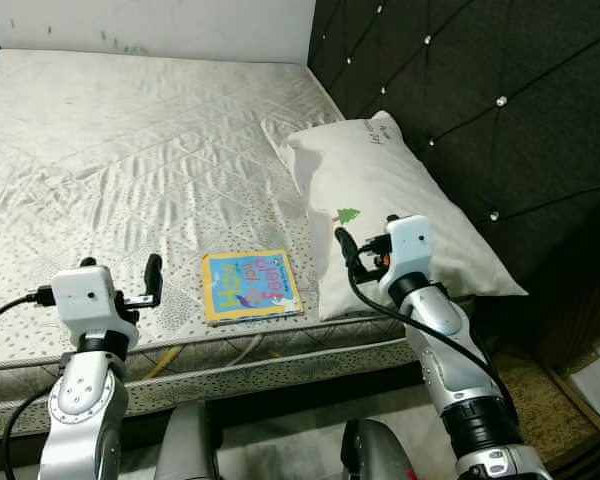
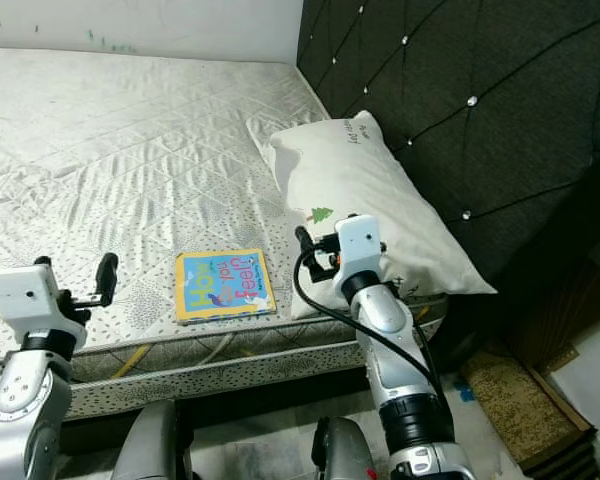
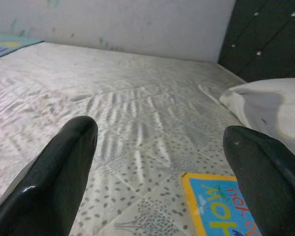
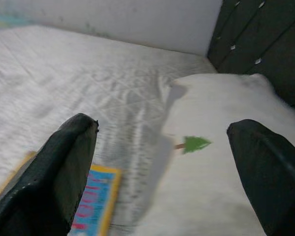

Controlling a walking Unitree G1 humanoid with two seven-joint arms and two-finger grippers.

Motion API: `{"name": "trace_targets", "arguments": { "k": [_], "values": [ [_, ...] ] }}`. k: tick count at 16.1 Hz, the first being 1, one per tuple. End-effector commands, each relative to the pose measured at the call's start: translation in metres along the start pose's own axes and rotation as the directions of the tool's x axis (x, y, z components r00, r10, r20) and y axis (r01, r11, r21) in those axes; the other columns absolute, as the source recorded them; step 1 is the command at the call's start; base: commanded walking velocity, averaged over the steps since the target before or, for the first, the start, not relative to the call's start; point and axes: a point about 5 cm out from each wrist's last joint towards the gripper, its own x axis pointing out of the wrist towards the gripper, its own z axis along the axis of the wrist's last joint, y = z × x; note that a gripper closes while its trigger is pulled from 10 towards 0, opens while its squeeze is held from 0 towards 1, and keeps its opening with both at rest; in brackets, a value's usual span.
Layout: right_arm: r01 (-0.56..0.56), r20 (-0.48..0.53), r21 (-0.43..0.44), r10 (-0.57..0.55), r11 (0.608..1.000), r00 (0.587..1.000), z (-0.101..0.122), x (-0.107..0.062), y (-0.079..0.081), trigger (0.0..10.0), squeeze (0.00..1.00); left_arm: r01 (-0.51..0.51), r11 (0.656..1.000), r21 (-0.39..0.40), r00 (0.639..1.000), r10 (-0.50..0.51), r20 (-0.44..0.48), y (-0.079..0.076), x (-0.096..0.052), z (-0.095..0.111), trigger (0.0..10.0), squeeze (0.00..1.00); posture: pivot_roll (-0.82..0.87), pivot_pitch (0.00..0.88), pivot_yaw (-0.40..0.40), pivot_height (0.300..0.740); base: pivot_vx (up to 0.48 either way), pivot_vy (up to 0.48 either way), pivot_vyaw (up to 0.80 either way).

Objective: Clean up the room

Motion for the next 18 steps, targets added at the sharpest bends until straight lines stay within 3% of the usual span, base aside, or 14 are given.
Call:
{"name": "trace_targets", "arguments": {
  "k": [1, 6, 8, 12, 18],
  "values": [
    [0.038, 0.021, 0.042, -0.039, 0.998, 0.999, 0.004, -0.003, -0.008, 10.0, 0.0, -0.016, 1.0, 0.002, 1.0, 0.016, 0.004, -0.002, 0.001, 0.001, 10.0, 0.0, -0.01, 0.0, -0.071, 0.596, 0.0, 0.0, 0.0],
    [0.028, 0.067, 0.12, -0.036, 0.992, 0.997, 0.012, -0.003, -0.002, 10.0, 0.0, 0.004, 1.0, 0.0, 1.0, -0.004, -0.001, -0.009, 0.003, 0.003, 10.0, 0.0, -0.01, 0.0, -0.064, 0.596, 0.0, 0.0, 0.0],
    [-0.008, 0.079, 0.158, -0.005, 0.987, 0.997, 0.011, -0.003, 0.006, 10.0, 0.0, 0.0, 0.999, -0.041, 1.0, -0.001, -0.027, -0.008, 0.002, 0.0, 10.0, 0.0, 0.0, 0.0, -0.058, 0.61, 0.0, 0.0, 0.0],
    [-0.022, 0.096, 0.183, 0.004, 0.983, 0.995, 0.02, -0.003, 0.008, 10.0, 0.0, -0.011, 1.0, -0.03, 1.0, 0.01, -0.01, -0.007, -0.003, 0.003, 10.0, 0.0, 0.0, 0.0, -0.064, 0.639, 0.0, 0.0, 0.0],
    [-0.003, 0.053, 0.196, -0.008, 0.981, 0.999, 0.007, -0.014, 0.009, 10.0, 0.0, 0.04, 0.999, -0.033, 0.999, -0.041, -0.025, -0.018, -0.007, 0.002, 10.0, 0.0, -0.01, 0.032, -0.051, 0.688, 0.0, 0.0, 0.0]
  ]
}}
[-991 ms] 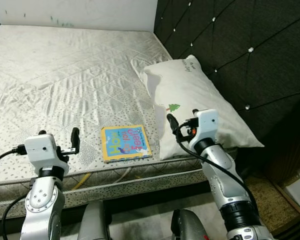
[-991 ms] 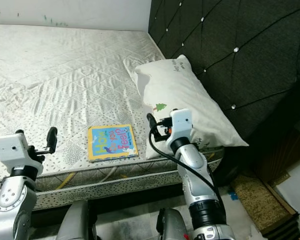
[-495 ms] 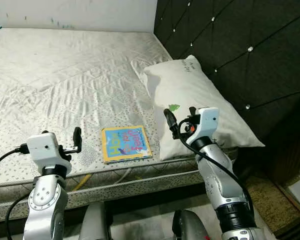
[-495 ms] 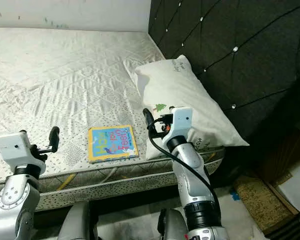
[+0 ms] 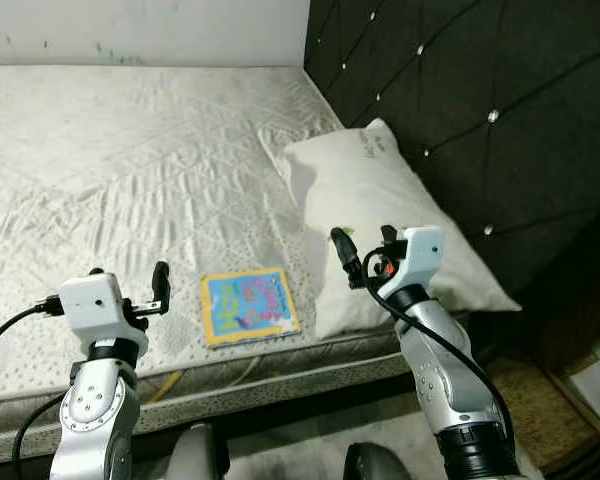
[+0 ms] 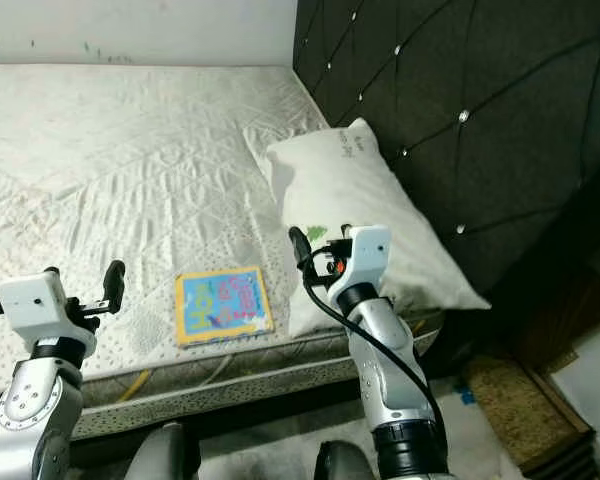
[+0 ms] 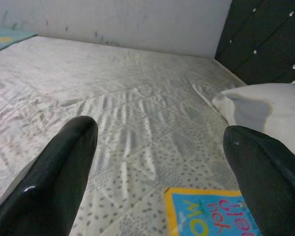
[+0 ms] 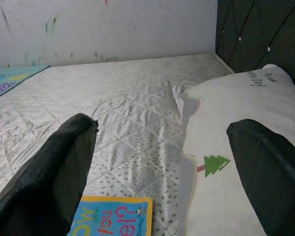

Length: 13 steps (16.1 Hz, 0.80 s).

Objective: Clean up the room

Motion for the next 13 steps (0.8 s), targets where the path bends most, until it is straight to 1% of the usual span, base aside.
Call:
{"name": "trace_targets", "arguments": {
  "k": [1, 3, 5, 7, 13],
  "values": [
    [0.015, 0.005, -0.012, -0.015, 1.0, 1.0, 0.004, -0.003, -0.002, 10.0, 0.0, 0.019, 1.0, 0.006, 1.0, -0.02, 0.009, -0.006, 0.001, 0.004, 10.0, 0.0, -0.02, 0.045, -0.053, 0.698, 0.0, 0.0, 0.0],
    [0.025, -0.014, -0.031, -0.026, 0.999, 1.0, 0.001, -0.007, -0.005, 10.0, 0.0, 0.021, 1.0, -0.003, 1.0, -0.021, 0.002, -0.008, 0.0, 0.004, 10.0, 0.0, -0.02, 0.055, -0.057, 0.708, 0.0, 0.0, 0.0],
    [0.056, -0.05, -0.059, -0.059, 0.997, 0.997, -0.007, -0.015, -0.014, 10.0, 0.0, 0.014, 1.0, -0.017, 1.0, -0.014, -0.013, -0.009, -0.003, 0.002, 10.0, 0.0, -0.02, 0.062, -0.066, 0.732, 0.0, 0.0, 0.0],
    [0.055, -0.056, -0.064, -0.059, 0.996, 0.997, -0.008, -0.016, -0.014, 10.0, 0.0, 0.013, 1.0, -0.023, 1.0, -0.013, -0.016, -0.009, -0.004, 0.002, 10.0, 0.0, -0.02, 0.063, -0.068, 0.74, 0.0, 0.0, 0.0],
    [0.049, -0.06, -0.077, -0.054, 0.996, 0.997, -0.009, -0.016, -0.011, 10.0, 0.0, 0.035, 0.998, -0.044, 0.999, -0.037, -0.03, -0.012, -0.005, 0.001, 10.0, 0.0, -0.02, 0.061, -0.073, 0.74, 0.0, 0.0, 0.0]
  ]
}}
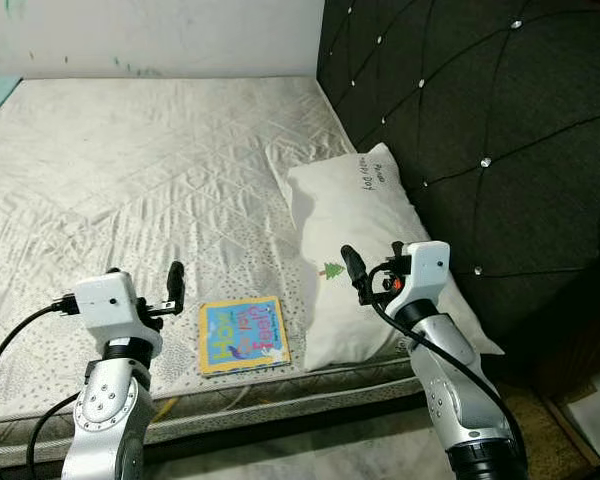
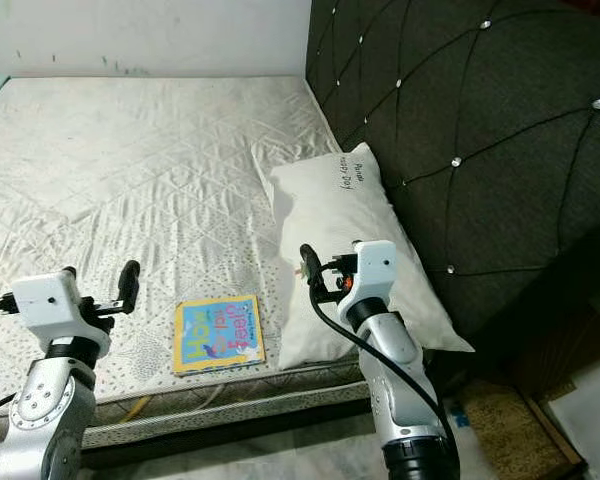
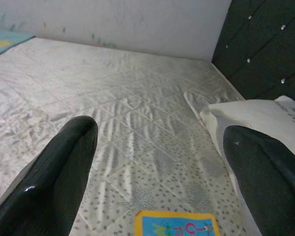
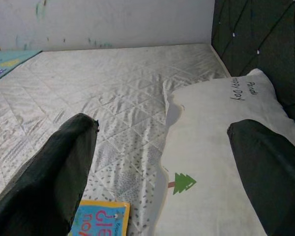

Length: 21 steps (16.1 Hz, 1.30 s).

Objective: Clean up the room

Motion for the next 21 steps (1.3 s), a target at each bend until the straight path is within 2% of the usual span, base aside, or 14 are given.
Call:
{"name": "trace_targets", "arguments": {
  "k": [1, 11, 21],
  "values": [
    [0.002, 0.01, -0.014, -0.002, 1.0, 1.0, 0.0029, -0.002, -0.0014, 10.0, 0.0, 0.011, 1.0, -0.004, 1.0, -0.011, -0.006, -0.0009, -0.0014, 0.0007, 10.0, 0.0, -0.02, 0.061, -0.073, 0.74, 0.0, 0.0, 0.0],
    [0.01, 0.006, -0.013, -0.009, 1.0, 1.0, 0.002, -0.0022, -0.0012, 10.0, 0.0, 0.026, 0.999, -0.021, 1.0, -0.026, -0.016, -0.0021, -0.0005, 0.0011, 10.0, 0.0, -0.02, 0.073, -0.069, 0.74, 0.0, 0.0, 0.0],
    [0.011, 0.005, -0.023, -0.011, 1.0, 1.0, 0.0028, -0.0009, -0.0019, 10.0, 0.0, 0.024, 0.999, -0.032, 0.999, -0.025, -0.024, -0.0034, 0.0011, 0.0002, 10.0, 0.0, -0.03, 0.075, -0.072, 0.74, 0.0, 0.364, 0.0]
  ]
}}
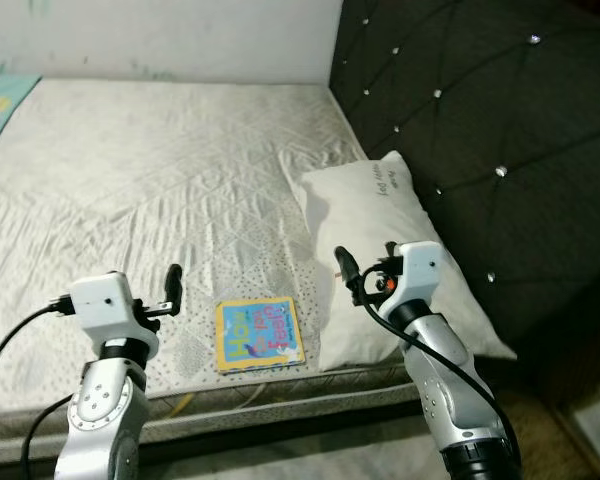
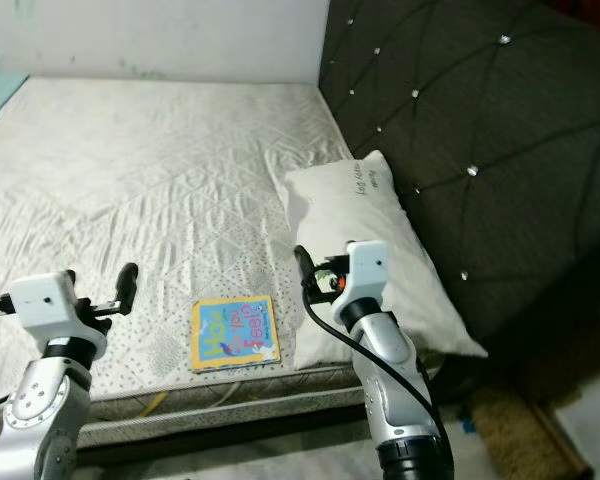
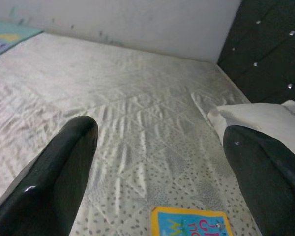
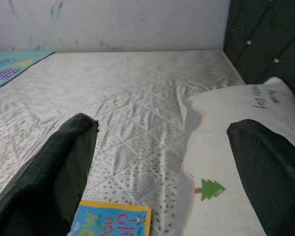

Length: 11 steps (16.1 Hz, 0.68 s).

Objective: Clean up the room

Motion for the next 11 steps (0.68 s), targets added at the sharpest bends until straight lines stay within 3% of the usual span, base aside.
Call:
{"name": "trace_targets", "arguments": {
  "k": [1, 11],
  "values": [
    [0.022, 0.007, -0.015, -0.021, 1.0, 1.0, 0.003, -0.0024, -0.0072, 10.0, 0.0, 0.015, 1.0, -0.009, 1.0, -0.015, -0.002, -0.0047, 0.0009, 0.0007, 10.0, 0.0, -0.03, 0.076, -0.072, 0.74, 0.0, 0.416, 0.0],
    [0.023, 0.009, -0.027, -0.023, 0.999, 1.0, 0.004, -0.0011, -0.008, 10.0, 0.0, 0.017, 1.0, -0.012, 1.0, -0.017, -0.001, -0.0061, 0.003, 0.0008, 10.0, 0.0, -0.04, 0.075, -0.076, 0.74, 0.0, 0.417, 0.0]
  ]
}}
